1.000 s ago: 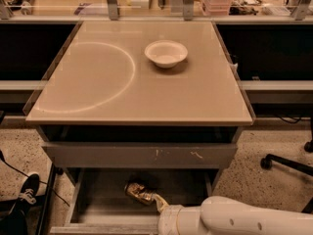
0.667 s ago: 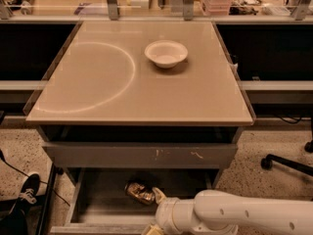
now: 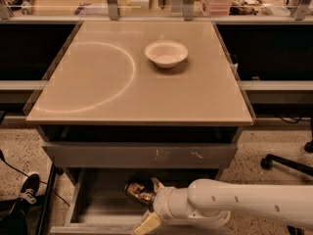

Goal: Pick orange can from middle drawer and place on counter

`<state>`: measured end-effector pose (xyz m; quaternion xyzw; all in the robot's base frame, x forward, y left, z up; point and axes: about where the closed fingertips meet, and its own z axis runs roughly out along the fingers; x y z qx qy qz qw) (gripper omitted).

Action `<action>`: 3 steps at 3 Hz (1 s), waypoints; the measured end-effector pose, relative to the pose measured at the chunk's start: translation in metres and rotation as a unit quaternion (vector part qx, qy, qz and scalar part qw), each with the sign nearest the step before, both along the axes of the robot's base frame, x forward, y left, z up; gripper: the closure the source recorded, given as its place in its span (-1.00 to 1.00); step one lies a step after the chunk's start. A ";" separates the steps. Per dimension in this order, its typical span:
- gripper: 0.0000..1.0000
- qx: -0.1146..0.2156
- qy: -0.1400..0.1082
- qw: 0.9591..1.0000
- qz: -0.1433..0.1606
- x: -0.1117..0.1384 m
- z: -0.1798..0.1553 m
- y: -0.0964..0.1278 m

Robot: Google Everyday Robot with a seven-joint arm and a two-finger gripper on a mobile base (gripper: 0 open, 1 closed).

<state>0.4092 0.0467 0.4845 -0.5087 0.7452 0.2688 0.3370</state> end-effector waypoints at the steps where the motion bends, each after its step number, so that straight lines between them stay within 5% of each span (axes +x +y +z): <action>1: -1.00 -0.001 -0.023 1.000 -0.013 0.018 -0.003 0.003; 2: -1.00 -0.009 -0.045 0.999 -0.027 0.042 -0.012 0.012; 3: -1.00 -0.018 -0.043 0.998 -0.036 0.053 -0.031 0.022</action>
Offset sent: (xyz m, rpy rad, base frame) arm 0.0728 0.0239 -0.0221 -0.0445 -0.1498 -0.0883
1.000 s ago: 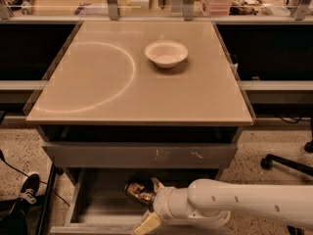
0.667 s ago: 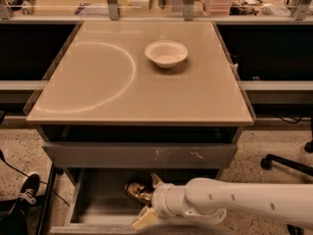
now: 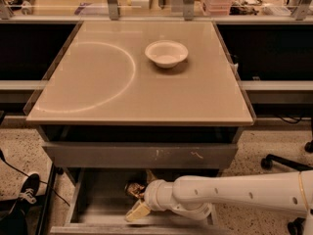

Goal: Pick orange can from middle drawer and place on counter

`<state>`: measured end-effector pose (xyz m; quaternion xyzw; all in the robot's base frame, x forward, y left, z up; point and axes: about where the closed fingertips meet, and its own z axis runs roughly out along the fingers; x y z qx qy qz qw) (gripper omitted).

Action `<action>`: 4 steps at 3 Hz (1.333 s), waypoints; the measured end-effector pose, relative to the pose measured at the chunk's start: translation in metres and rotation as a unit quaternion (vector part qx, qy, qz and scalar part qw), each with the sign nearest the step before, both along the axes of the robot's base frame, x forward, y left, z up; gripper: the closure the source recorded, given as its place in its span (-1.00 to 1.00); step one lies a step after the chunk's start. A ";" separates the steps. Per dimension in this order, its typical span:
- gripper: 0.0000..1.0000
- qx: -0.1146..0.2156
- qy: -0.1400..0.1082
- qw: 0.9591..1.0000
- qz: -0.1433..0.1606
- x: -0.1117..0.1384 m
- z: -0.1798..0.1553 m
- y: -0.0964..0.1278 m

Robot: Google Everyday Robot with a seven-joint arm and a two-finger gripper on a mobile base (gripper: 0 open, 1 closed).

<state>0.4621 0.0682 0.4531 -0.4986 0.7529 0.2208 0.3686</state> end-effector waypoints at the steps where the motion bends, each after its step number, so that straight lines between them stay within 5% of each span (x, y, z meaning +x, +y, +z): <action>1: -1.00 -0.012 0.010 1.000 -0.014 0.007 -0.024 0.006; 3: -1.00 -0.052 0.016 0.998 -0.030 0.025 -0.058 0.009; 4: -0.65 -0.063 0.025 0.997 -0.027 0.028 -0.072 0.007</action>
Offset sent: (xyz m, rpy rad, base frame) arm 0.0204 0.0071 -0.0736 -0.1070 0.0418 -0.1066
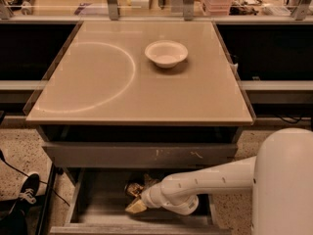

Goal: Pick orange can from middle drawer and place on counter

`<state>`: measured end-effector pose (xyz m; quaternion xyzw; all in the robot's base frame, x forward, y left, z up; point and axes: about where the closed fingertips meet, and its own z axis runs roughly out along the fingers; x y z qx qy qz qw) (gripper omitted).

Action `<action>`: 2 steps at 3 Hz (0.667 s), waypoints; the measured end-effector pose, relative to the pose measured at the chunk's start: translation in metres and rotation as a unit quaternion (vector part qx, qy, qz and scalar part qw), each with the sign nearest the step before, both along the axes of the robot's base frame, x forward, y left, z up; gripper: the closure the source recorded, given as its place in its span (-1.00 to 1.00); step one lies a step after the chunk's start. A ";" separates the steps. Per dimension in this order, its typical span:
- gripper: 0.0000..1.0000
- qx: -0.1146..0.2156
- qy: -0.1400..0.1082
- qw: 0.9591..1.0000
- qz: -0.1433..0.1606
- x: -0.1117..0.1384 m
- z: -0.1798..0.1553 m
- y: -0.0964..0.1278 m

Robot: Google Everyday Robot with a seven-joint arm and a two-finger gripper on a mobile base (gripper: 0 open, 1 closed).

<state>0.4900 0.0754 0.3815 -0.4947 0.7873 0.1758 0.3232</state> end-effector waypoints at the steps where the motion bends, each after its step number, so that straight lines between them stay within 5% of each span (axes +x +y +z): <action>1: -0.18 -0.001 0.000 1.000 0.000 0.000 -0.001 0.000; 2: 0.28 -0.001 0.000 1.000 0.000 0.000 -0.001 0.000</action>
Offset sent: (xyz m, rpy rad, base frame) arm 0.0001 -0.0003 -0.0008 -0.0019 0.0007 0.0006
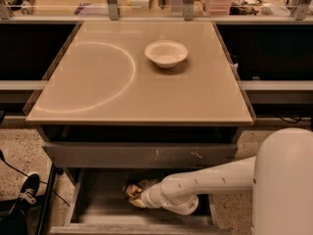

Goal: Pick orange can from middle drawer and place on counter

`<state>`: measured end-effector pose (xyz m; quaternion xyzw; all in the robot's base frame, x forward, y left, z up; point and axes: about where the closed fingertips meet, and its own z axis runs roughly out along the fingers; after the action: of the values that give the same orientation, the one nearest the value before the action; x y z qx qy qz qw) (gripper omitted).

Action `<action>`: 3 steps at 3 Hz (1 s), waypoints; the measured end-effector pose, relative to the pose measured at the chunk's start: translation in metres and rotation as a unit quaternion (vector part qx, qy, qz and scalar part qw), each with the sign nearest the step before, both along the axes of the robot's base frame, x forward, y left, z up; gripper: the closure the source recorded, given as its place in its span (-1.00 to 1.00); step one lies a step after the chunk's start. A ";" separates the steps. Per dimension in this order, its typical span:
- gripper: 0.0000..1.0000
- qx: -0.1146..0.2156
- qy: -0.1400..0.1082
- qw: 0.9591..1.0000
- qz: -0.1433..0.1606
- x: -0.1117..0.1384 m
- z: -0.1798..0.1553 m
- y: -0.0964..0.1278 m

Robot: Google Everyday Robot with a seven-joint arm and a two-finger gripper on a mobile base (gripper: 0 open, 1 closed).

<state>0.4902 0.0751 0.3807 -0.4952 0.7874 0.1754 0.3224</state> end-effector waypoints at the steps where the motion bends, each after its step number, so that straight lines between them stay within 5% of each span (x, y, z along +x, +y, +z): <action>1: 0.76 0.000 0.000 1.000 0.000 0.000 0.000 0.000; 2: 1.00 0.021 -0.014 1.000 0.009 -0.007 0.029 -0.013; 3: 1.00 0.052 -0.057 0.996 0.051 -0.042 0.099 -0.017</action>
Offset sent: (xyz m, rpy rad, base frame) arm -0.0243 -0.0474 0.1042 0.1439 -0.1023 0.0636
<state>0.4480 0.0579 0.4792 -0.5267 0.7313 0.2036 0.3826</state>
